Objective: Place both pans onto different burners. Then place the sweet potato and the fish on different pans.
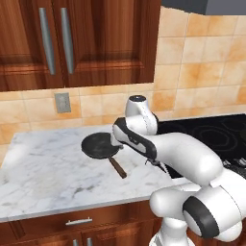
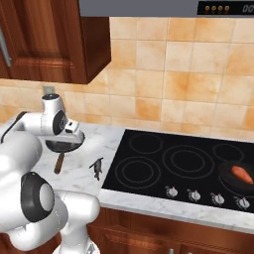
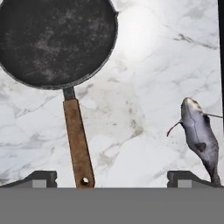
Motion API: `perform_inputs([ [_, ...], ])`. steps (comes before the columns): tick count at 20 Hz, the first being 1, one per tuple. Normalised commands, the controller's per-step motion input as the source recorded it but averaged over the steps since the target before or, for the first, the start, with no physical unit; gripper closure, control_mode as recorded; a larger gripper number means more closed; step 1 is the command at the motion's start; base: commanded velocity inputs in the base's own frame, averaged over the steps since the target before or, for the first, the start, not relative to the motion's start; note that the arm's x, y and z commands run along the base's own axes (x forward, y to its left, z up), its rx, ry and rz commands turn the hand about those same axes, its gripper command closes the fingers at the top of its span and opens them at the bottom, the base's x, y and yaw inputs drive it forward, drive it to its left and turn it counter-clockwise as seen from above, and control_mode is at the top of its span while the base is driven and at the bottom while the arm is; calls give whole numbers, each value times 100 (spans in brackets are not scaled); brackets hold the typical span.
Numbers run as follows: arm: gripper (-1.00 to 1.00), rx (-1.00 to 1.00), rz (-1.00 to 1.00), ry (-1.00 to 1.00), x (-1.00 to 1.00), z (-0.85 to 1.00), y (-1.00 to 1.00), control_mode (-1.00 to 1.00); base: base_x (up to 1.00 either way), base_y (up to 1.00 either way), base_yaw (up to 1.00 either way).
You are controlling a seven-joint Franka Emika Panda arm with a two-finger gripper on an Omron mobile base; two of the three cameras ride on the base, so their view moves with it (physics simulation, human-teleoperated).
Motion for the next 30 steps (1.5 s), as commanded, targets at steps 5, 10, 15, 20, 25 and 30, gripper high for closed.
perform_inputs([
  [5, -100, 0, 0, 0, 16, -18, 21, -100, 0, 0, 0],
  [10, -100, 0, 0, 0, 7, -23, 14, -100, 0, 0, 0],
  [15, -100, 0, 0, 0, 0, -29, 14, -100, 0, 0, 0],
  [20, -100, 0, 0, 0, 0, -35, 21, -100, 0, 0, 0],
  [25, -100, 0, 0, 0, 0, -30, 19, -100, 0, 0, 0],
  [30, -100, 0, 0, 0, 0, -28, 12, -100, 0, 0, 0],
])
